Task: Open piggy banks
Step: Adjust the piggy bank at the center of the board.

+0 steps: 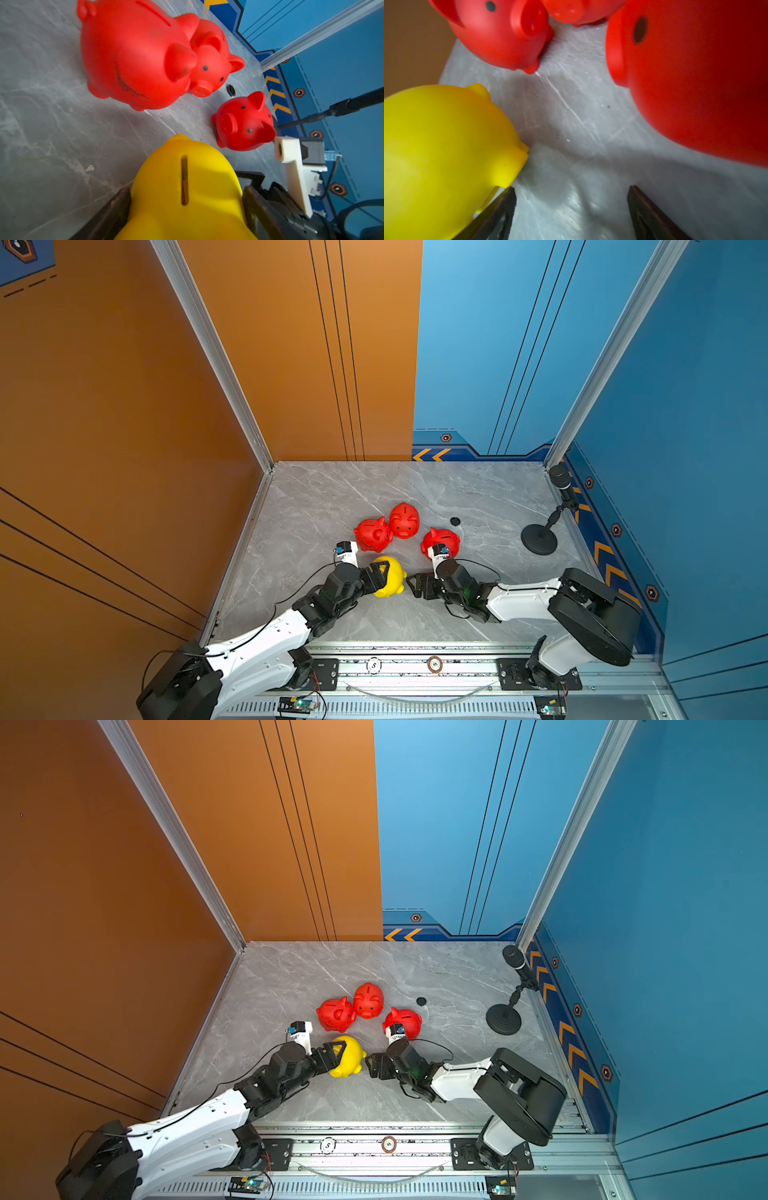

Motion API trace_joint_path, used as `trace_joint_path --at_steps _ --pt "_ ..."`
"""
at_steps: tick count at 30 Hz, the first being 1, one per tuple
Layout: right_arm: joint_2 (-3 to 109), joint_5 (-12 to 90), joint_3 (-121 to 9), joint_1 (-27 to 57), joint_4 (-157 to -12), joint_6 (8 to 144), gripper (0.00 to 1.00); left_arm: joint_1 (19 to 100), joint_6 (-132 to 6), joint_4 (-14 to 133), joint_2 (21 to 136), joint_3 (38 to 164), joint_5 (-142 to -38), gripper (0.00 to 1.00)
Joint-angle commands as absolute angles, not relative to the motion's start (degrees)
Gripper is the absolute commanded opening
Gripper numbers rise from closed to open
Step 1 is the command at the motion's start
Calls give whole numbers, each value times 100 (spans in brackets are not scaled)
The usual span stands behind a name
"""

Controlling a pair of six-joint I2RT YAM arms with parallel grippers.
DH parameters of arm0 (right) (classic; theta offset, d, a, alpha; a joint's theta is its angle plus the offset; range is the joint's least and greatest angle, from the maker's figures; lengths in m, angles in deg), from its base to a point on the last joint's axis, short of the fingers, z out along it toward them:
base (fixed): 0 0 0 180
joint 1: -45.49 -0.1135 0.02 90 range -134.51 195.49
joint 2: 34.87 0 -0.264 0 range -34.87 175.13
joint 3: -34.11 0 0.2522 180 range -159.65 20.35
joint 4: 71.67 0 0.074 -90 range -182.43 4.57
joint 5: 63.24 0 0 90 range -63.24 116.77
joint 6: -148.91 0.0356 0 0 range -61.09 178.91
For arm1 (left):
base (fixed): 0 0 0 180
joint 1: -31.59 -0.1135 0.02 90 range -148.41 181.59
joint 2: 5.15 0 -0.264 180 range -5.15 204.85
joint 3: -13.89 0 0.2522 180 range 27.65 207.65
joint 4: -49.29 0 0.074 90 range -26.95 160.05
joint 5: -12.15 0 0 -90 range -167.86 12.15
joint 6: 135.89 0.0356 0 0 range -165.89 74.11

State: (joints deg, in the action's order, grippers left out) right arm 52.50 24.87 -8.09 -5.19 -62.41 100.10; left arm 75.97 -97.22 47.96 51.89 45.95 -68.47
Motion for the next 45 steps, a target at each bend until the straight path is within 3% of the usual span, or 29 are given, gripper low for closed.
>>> trace_joint_path --at_steps 1,6,14,16,20,22,31,34,41,45 --pt "4925 1969 -840 -328 -8297 9592 93 8147 -9102 5053 5644 5021 -6293 46" --pt "4304 1574 -1055 42 -9381 9321 100 9418 -8603 5233 6663 5882 -4650 49" --pt "3518 1202 -1284 688 -10563 9108 100 10673 -8184 5137 8380 7139 -2312 53" --pt "3331 1113 -1289 846 -10816 9092 100 10756 -8207 5136 8644 7348 -2282 61" --pt "2915 1297 -1204 1238 -10997 8983 100 10919 -8132 5249 8977 7729 -2205 95" --pt "2750 1336 -1208 1378 -11102 8898 100 10954 -8108 5467 8961 7906 -2174 97" --pt "2411 1973 -1650 1520 -11572 8411 100 10750 -7842 5984 8034 7953 -3203 98" --pt "2410 2150 -1864 1314 -11780 8597 100 10424 -7606 6145 7422 7711 -4190 98" --pt "2662 1876 -2332 90 -11903 9519 100 8778 -7600 6097 5333 6417 -6879 98" --pt "2971 1226 -2749 -600 -12084 9984 99 8051 -7403 6904 4075 6101 -7398 98"
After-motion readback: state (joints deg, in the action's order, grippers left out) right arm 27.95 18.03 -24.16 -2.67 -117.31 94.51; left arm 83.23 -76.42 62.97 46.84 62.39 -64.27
